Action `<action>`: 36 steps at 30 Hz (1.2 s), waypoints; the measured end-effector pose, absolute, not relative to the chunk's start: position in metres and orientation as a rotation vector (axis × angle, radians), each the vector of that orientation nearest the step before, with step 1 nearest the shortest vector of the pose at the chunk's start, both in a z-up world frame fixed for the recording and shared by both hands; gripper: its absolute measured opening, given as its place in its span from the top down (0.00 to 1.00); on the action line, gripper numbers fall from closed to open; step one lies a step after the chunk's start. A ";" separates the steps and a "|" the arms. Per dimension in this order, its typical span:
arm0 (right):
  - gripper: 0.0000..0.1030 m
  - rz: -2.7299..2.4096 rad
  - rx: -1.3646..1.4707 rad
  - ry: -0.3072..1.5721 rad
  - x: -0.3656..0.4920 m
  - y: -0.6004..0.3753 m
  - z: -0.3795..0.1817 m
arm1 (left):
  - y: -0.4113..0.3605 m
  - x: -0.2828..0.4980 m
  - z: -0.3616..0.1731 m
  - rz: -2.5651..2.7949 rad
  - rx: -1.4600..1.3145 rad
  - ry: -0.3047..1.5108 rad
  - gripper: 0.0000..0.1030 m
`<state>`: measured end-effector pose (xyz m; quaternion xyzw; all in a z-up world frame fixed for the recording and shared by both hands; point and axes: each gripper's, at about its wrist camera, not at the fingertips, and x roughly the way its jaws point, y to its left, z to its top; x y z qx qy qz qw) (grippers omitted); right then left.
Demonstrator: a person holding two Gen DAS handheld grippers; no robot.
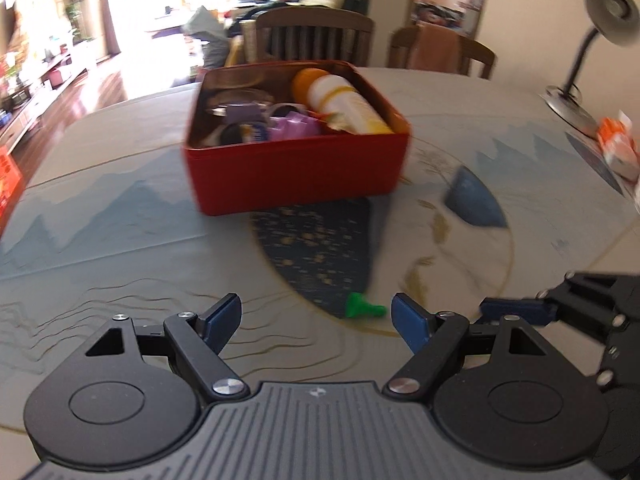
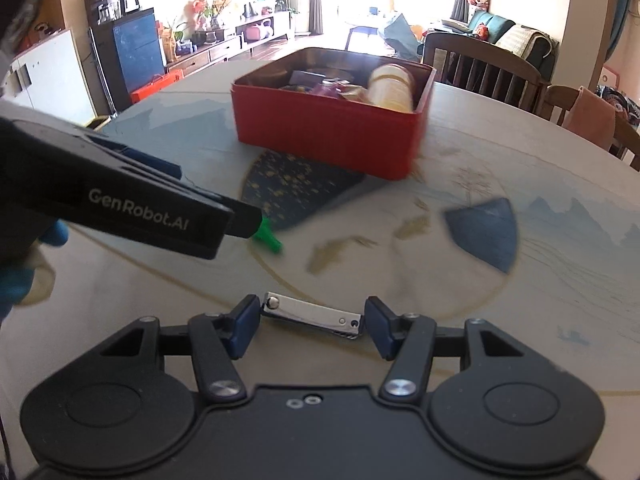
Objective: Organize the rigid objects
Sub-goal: 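Grasp the silver nail clipper with the right tool while the left tool grasps the green game piece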
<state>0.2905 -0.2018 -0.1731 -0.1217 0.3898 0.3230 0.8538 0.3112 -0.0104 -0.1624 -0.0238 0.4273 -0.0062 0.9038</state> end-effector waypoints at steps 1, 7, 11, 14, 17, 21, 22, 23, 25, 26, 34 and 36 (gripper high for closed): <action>0.45 0.675 -0.254 0.822 0.291 -0.207 -0.173 | -0.015 0.313 -0.165 -0.024 -0.032 0.884 0.20; 0.45 0.642 -0.210 0.844 0.296 -0.233 -0.174 | -0.039 0.317 -0.178 -0.074 0.074 0.888 0.20; 0.45 0.634 -0.202 0.845 0.298 -0.240 -0.175 | -0.049 0.318 -0.183 -0.081 0.093 0.898 0.30; 0.45 0.630 -0.196 0.845 0.299 -0.242 -0.175 | -0.050 0.319 -0.183 -0.082 0.072 0.895 0.39; 0.45 0.629 -0.191 0.842 0.299 -0.242 -0.176 | -0.050 0.318 -0.182 -0.071 0.043 0.899 0.50; 0.45 0.627 -0.187 0.839 0.299 -0.242 -0.176 | -0.048 0.313 -0.181 -0.032 0.015 0.894 0.61; 0.45 0.626 -0.186 0.838 0.298 -0.243 -0.176 | -0.048 0.311 -0.181 -0.024 0.015 0.891 0.65; 0.45 0.624 -0.185 0.837 0.298 -0.243 -0.176 | -0.048 0.311 -0.180 -0.017 0.018 0.890 0.69; 0.45 0.621 -0.184 0.836 0.298 -0.242 -0.176 | -0.047 0.310 -0.180 -0.009 0.016 0.893 0.73; 0.45 0.618 -0.183 0.836 0.298 -0.242 -0.176 | -0.047 0.310 -0.179 -0.004 0.018 0.894 0.76; 0.45 0.600 -0.194 0.839 0.296 -0.239 -0.174 | -0.040 0.306 -0.176 0.039 0.026 0.906 0.76; 0.45 0.596 -0.194 0.834 0.296 -0.239 -0.172 | -0.036 0.305 -0.174 0.048 0.018 0.909 0.76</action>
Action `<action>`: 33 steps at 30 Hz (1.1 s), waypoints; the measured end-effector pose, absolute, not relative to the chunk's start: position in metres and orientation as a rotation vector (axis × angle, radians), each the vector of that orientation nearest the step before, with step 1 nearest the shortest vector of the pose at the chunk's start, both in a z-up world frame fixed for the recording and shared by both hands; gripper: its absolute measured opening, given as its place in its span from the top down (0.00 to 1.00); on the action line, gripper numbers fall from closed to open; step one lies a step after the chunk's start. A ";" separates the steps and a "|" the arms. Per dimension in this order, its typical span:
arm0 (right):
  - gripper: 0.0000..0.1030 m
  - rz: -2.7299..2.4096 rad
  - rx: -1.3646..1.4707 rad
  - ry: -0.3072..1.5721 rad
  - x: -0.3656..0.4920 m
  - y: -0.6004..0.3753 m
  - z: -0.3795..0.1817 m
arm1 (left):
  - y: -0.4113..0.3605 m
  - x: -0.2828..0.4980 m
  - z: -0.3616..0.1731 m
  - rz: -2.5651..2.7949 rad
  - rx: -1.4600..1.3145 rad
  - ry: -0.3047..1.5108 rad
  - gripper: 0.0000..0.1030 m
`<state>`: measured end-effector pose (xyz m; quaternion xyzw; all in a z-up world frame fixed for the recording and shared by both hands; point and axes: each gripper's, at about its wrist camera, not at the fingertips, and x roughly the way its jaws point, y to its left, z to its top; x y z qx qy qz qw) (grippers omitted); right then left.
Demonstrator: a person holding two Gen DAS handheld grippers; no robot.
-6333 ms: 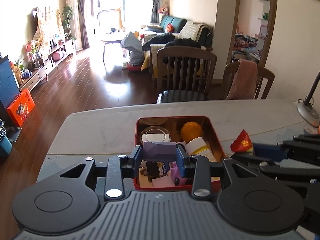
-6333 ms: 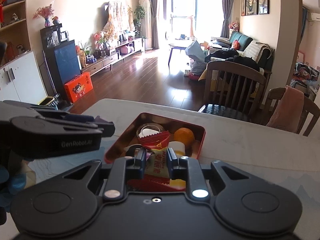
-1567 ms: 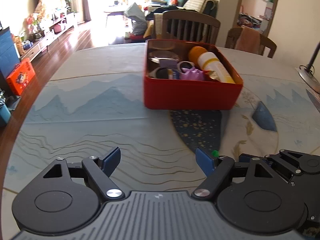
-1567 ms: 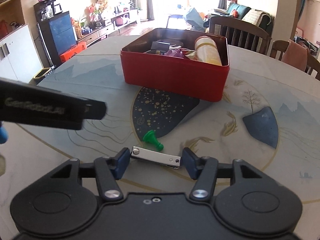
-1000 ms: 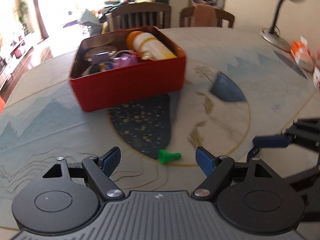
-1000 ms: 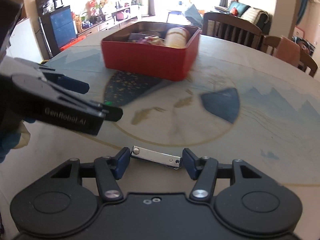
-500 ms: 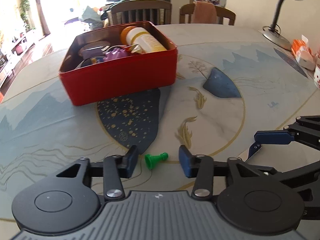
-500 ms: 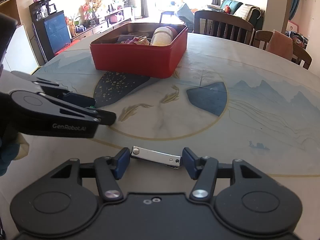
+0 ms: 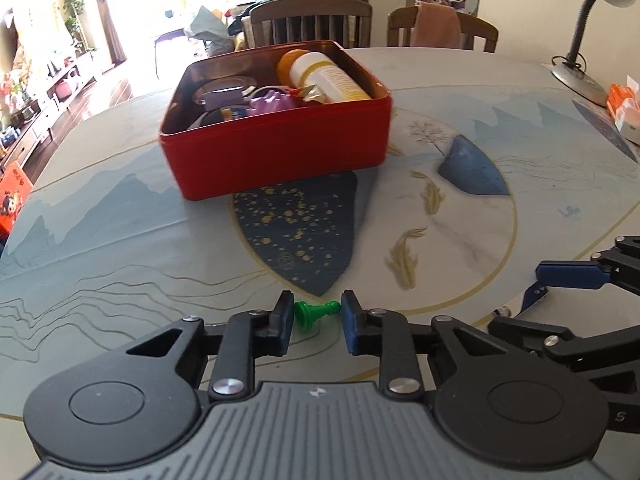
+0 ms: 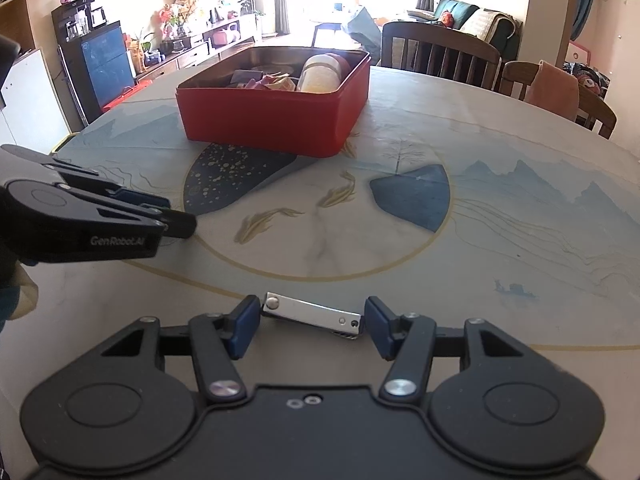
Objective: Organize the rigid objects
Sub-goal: 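Grasp the silver nail clipper with the right tool while the left tool grasps the green game piece, then carry the green game piece and nail clipper toward the red box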
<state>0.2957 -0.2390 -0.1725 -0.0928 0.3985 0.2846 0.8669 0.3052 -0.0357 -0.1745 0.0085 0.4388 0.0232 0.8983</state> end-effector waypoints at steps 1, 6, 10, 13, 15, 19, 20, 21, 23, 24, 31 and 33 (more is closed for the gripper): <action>0.45 0.596 -0.194 0.833 0.296 -0.239 -0.171 | -0.034 0.304 -0.173 0.051 0.012 0.908 0.76; 0.45 0.598 -0.200 0.819 0.293 -0.236 -0.163 | -0.026 0.299 -0.162 0.061 0.002 0.890 0.76; 0.45 0.613 -0.200 0.798 0.292 -0.232 -0.150 | -0.019 0.294 -0.150 0.071 -0.007 0.872 0.76; 0.45 0.626 -0.193 0.780 0.293 -0.228 -0.138 | -0.013 0.291 -0.139 0.080 -0.021 0.854 0.76; 0.45 0.636 -0.177 0.774 0.296 -0.226 -0.129 | -0.009 0.290 -0.132 0.082 -0.030 0.842 0.76; 0.45 0.650 -0.165 0.747 0.301 -0.220 -0.109 | -0.003 0.290 -0.116 0.086 -0.034 0.814 0.76; 0.45 0.653 -0.168 0.734 0.303 -0.218 -0.103 | -0.001 0.290 -0.111 0.086 -0.033 0.804 0.76; 0.45 0.656 -0.172 0.723 0.304 -0.216 -0.099 | 0.001 0.290 -0.107 0.087 -0.033 0.794 0.76; 0.45 0.659 -0.181 0.699 0.306 -0.212 -0.090 | 0.004 0.292 -0.098 0.089 -0.035 0.772 0.76; 0.45 0.662 -0.183 0.689 0.308 -0.210 -0.085 | 0.006 0.294 -0.093 0.088 -0.036 0.763 0.76; 0.45 0.686 -0.219 0.608 0.322 -0.194 -0.059 | 0.014 0.311 -0.064 0.090 -0.031 0.711 0.76; 0.45 0.690 -0.225 0.586 0.330 -0.189 -0.051 | 0.016 0.318 -0.059 0.093 -0.020 0.699 0.76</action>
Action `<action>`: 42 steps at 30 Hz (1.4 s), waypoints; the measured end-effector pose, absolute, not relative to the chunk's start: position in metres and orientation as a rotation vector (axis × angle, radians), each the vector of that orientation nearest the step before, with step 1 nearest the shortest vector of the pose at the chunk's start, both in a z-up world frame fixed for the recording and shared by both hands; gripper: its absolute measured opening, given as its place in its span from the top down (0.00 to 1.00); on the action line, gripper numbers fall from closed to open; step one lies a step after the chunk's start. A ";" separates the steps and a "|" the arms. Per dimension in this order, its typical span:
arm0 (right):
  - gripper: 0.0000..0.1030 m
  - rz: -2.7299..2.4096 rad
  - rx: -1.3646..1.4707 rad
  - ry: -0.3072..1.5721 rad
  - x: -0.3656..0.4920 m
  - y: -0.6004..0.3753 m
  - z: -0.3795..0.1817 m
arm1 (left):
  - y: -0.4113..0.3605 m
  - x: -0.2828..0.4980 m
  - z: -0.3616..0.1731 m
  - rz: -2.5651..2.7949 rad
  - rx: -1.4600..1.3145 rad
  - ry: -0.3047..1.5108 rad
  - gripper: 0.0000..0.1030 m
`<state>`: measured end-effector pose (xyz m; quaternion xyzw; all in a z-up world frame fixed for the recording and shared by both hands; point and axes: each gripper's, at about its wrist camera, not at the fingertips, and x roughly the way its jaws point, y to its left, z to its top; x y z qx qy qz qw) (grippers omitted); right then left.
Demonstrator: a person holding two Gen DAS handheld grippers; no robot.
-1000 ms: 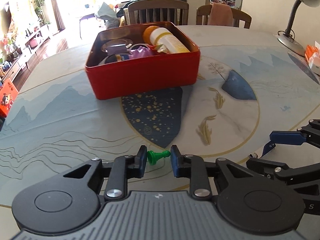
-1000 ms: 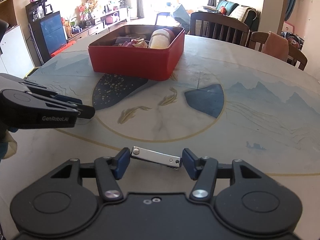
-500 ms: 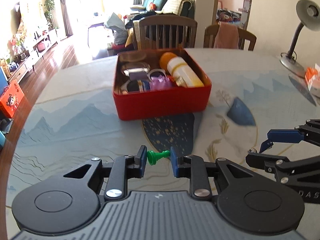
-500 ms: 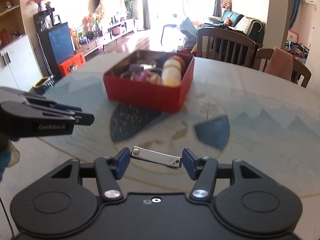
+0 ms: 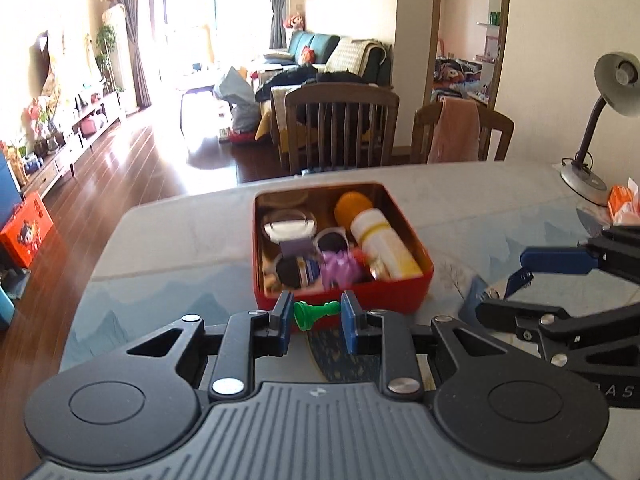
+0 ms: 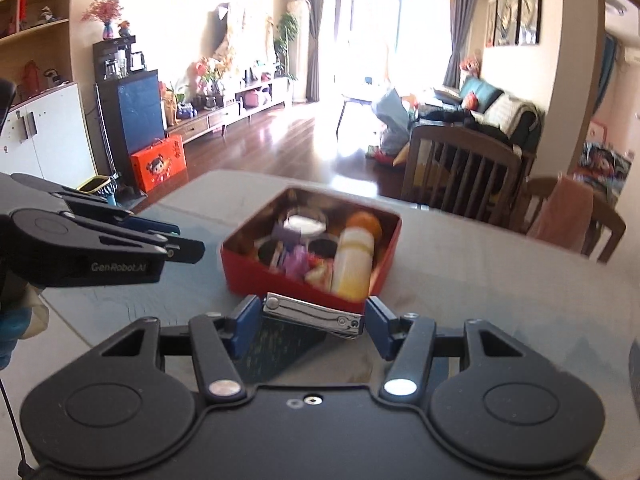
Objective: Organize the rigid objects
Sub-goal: 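Carry the green game piece and nail clipper toward the red box, then lower game piece and nail clipper into the red box and open both tools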
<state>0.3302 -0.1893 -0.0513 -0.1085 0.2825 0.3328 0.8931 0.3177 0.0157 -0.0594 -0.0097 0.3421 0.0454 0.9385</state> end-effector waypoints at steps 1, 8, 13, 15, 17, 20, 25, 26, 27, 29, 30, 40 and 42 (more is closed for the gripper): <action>0.45 0.692 -0.227 0.577 0.335 -0.187 -0.048 | 0.016 0.322 -0.058 0.099 -0.013 0.693 0.76; 0.45 0.691 -0.230 0.540 0.378 -0.171 -0.028 | 0.021 0.347 -0.055 0.115 -0.003 0.690 0.76; 0.45 0.703 -0.208 0.573 0.413 -0.154 -0.030 | 0.026 0.369 -0.064 0.115 -0.012 0.720 0.76; 0.45 0.717 -0.169 0.614 0.428 -0.148 -0.035 | 0.028 0.378 -0.071 0.117 -0.025 0.738 0.76; 0.45 0.725 -0.133 0.668 0.443 -0.143 -0.045 | 0.029 0.385 -0.079 0.121 -0.036 0.757 0.76; 0.45 0.717 -0.159 0.695 0.456 -0.131 -0.060 | 0.029 0.397 -0.088 0.127 -0.030 0.780 0.76; 0.45 0.718 -0.193 0.747 0.470 -0.112 -0.083 | 0.032 0.414 -0.100 0.140 -0.058 0.818 0.76; 0.45 0.714 -0.200 0.754 0.472 -0.109 -0.085 | 0.033 0.417 -0.103 0.142 -0.063 0.824 0.76; 0.45 0.709 -0.202 0.763 0.475 -0.107 -0.088 | 0.033 0.420 -0.104 0.144 -0.061 0.827 0.76; 0.45 0.700 -0.192 0.779 0.483 -0.103 -0.093 | 0.035 0.426 -0.108 0.150 -0.061 0.835 0.76; 0.45 0.697 -0.183 0.787 0.488 -0.103 -0.094 | 0.036 0.429 -0.110 0.153 -0.070 0.843 0.76; 0.45 0.669 -0.198 0.817 0.500 -0.091 -0.108 | 0.042 0.450 -0.123 0.155 -0.107 0.869 0.76; 0.45 0.674 -0.198 0.828 0.502 -0.091 -0.110 | 0.041 0.454 -0.124 0.153 -0.102 0.870 0.76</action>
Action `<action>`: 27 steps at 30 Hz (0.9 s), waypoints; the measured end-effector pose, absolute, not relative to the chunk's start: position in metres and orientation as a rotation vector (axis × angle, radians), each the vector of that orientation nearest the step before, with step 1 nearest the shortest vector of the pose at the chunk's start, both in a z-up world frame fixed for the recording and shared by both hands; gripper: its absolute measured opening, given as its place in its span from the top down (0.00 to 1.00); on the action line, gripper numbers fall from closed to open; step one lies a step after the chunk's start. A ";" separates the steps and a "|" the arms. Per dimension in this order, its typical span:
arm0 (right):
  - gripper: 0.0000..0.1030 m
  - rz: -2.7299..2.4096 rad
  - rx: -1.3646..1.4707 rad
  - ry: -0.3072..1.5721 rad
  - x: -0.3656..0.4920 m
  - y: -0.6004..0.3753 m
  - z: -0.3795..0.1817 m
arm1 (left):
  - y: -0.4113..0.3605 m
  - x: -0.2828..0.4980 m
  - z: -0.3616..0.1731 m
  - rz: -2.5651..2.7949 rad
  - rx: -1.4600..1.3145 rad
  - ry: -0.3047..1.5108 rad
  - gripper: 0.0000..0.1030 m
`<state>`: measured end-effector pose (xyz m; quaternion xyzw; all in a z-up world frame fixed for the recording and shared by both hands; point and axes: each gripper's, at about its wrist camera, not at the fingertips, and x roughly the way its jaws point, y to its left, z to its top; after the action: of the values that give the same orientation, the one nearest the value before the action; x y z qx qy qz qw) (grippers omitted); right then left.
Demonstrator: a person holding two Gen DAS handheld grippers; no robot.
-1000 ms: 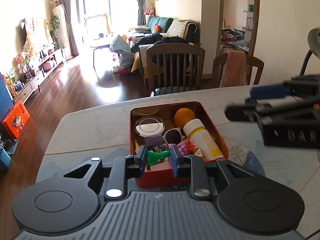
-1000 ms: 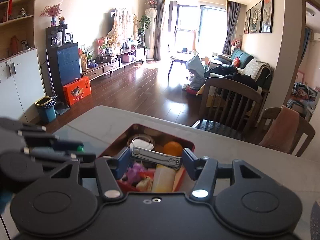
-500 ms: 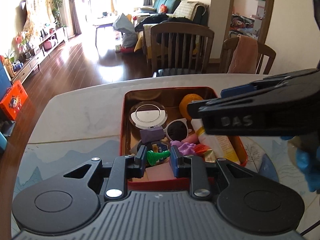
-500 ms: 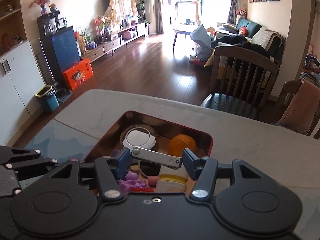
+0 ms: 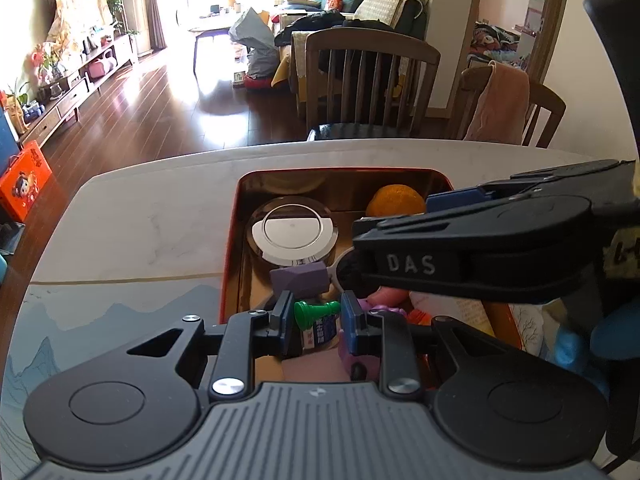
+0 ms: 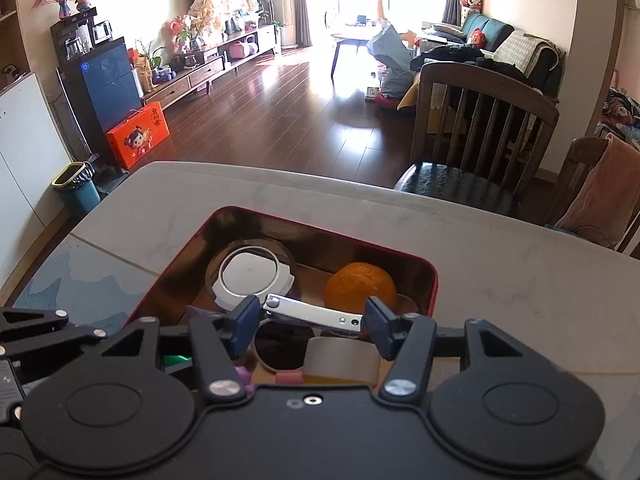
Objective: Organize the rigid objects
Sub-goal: 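Lower game piece and nail clipper into the red box and open both tools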
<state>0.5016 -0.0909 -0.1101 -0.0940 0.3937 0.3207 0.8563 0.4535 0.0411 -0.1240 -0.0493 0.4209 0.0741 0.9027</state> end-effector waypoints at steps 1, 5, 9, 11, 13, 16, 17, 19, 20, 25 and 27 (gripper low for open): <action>0.45 0.675 -0.199 0.830 0.501 -0.091 -0.111 | 0.041 0.455 -0.125 0.153 -0.101 0.874 0.76; 0.44 0.669 -0.193 0.842 0.506 -0.092 -0.113 | 0.042 0.460 -0.130 0.152 -0.115 0.889 0.76; 0.44 0.670 -0.199 0.847 0.504 -0.093 -0.112 | 0.043 0.462 -0.135 0.153 -0.136 0.909 0.76; 0.40 0.676 -0.196 0.848 0.504 -0.093 -0.111 | 0.045 0.464 -0.136 0.161 -0.153 0.917 0.76; 0.38 0.681 -0.196 0.843 0.502 -0.094 -0.108 | 0.049 0.465 -0.137 0.168 -0.174 0.929 0.76; 0.38 0.684 -0.197 0.836 0.498 -0.095 -0.104 | 0.053 0.464 -0.136 0.182 -0.201 0.937 0.76; 0.38 0.684 -0.197 0.833 0.497 -0.096 -0.102 | 0.054 0.463 -0.135 0.182 -0.206 0.937 0.76; 0.37 0.683 -0.196 0.825 0.494 -0.097 -0.099 | 0.054 0.460 -0.132 0.180 -0.211 0.931 0.76; 0.36 0.682 -0.194 0.822 0.492 -0.098 -0.097 | 0.054 0.458 -0.130 0.179 -0.210 0.926 0.76; 0.33 0.683 -0.177 0.802 0.484 -0.105 -0.084 | 0.053 0.448 -0.119 0.174 -0.209 0.907 0.73; 0.32 0.684 -0.176 0.794 0.478 -0.107 -0.079 | 0.053 0.444 -0.114 0.170 -0.215 0.891 0.68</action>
<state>0.4784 -0.1068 -0.0790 -0.0841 0.3785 0.3259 0.8622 0.4437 0.0530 -0.1137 -0.1036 0.4298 0.0819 0.8932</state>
